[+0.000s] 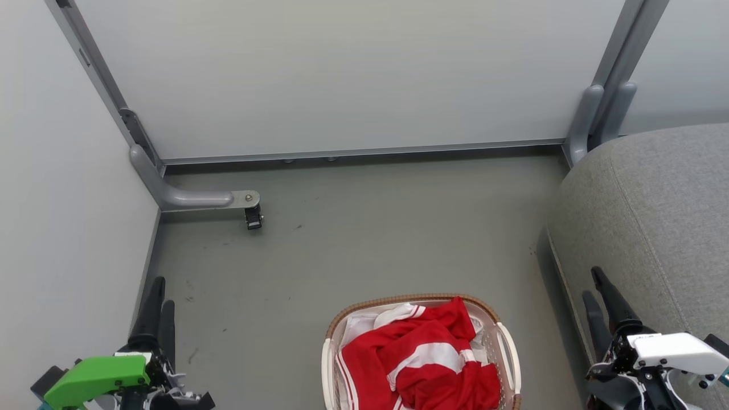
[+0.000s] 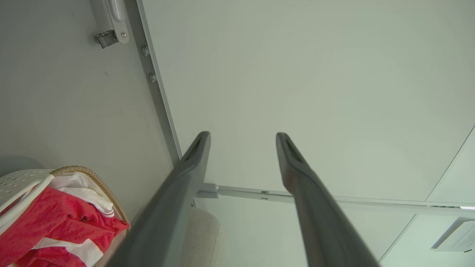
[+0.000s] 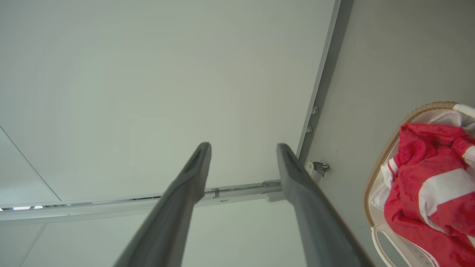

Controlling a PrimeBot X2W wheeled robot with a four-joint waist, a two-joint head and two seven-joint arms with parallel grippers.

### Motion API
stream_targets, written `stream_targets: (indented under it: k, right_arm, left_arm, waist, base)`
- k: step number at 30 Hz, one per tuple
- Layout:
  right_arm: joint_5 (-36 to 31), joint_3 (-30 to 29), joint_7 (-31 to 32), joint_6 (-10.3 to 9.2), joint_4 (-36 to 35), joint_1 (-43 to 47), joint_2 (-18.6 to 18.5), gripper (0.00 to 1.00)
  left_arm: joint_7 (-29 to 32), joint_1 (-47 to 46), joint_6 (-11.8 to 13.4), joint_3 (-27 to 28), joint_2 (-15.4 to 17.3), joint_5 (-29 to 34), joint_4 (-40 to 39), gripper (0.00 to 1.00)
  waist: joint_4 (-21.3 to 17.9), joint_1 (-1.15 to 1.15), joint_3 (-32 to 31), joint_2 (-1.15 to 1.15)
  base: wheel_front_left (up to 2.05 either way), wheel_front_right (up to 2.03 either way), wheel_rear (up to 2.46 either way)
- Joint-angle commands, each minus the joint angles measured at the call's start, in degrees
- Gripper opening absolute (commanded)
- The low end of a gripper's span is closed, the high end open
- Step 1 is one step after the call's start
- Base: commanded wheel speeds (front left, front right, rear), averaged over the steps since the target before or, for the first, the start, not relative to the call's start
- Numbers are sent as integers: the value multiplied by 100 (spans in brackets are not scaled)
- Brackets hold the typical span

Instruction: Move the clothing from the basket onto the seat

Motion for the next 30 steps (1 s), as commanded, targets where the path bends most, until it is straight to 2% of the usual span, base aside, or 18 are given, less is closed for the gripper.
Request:
stream_targets:
  k: [1, 9, 15, 20, 30]
  right_arm:
    - [-8, 14, -18, 0, 18, 15, 5, 100]
    - [-173, 117, -252, 0, 5, 34, -6, 100]
    - [-576, 54, -412, 0, 27, 12, -15, 100]
    - [-1054, 14, -542, 0, -70, -6, -21, 100]
    - [-2528, -2, -775, 1, -513, 23, -33, 100]
  left_arm:
    - [-18, 18, 0, -18, -1, 11, 10, 100]
    - [-251, 64, -3, -210, 7, 170, -41, 100]
    - [-411, 90, -6, -273, 12, 418, -109, 100]
    - [-540, 103, -8, -250, 17, 838, -186, 100]
    - [-773, 117, -11, -296, 26, 1875, -492, 100]
  waist:
    - [0, 0, 2, 0]
    - [0, 0, 11, 4]
    - [1, 0, 23, 7]
    - [3, 0, 40, 10]
    - [4, 0, 94, 14]
  base:
    - [0, 0, 0]
    - [0, 0, 0]
    - [0, 0, 0]
    - [0, 0, 0]
    - [0, 0, 0]
